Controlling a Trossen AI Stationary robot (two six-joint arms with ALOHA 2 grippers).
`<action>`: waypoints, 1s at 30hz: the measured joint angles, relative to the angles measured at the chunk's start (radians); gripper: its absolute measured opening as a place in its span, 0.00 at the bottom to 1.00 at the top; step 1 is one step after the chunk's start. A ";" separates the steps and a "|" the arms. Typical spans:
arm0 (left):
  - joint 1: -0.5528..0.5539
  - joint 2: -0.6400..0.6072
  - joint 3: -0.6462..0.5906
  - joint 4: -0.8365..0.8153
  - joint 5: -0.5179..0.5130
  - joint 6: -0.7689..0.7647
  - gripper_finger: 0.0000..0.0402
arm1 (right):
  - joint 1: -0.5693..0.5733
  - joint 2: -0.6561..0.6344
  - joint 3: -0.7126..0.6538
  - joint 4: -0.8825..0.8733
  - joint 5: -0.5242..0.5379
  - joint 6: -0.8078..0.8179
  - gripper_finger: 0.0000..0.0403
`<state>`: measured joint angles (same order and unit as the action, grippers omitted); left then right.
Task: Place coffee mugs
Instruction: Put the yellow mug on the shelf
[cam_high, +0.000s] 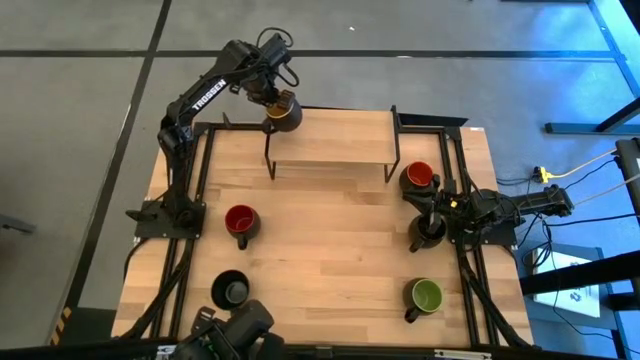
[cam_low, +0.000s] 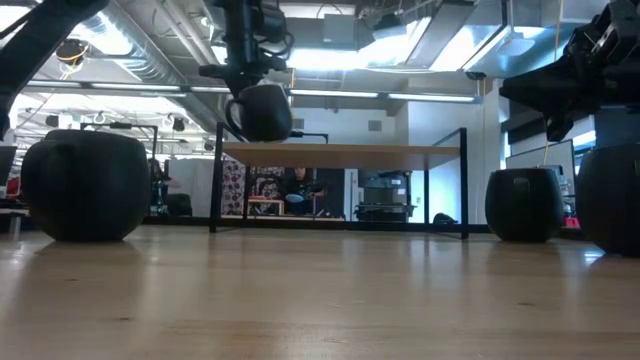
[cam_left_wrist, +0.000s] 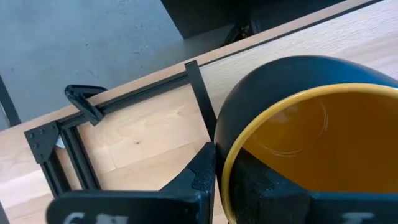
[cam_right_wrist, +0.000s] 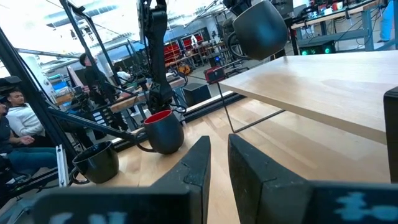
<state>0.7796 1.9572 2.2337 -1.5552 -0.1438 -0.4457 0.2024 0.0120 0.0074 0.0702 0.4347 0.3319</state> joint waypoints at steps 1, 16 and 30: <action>0.000 0.002 0.000 0.001 0.002 -0.002 0.06 | 0.000 0.000 0.000 0.000 0.002 0.000 0.11; -0.009 0.017 -0.002 0.004 -0.011 -0.020 0.06 | 0.000 0.000 0.000 0.000 0.004 -0.017 0.11; -0.012 0.020 -0.002 0.010 -0.023 0.000 0.06 | 0.000 0.000 0.000 0.000 0.003 -0.015 0.11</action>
<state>0.7673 1.9774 2.2318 -1.5452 -0.1664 -0.4454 0.2024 0.0120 0.0074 0.0704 0.4377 0.3164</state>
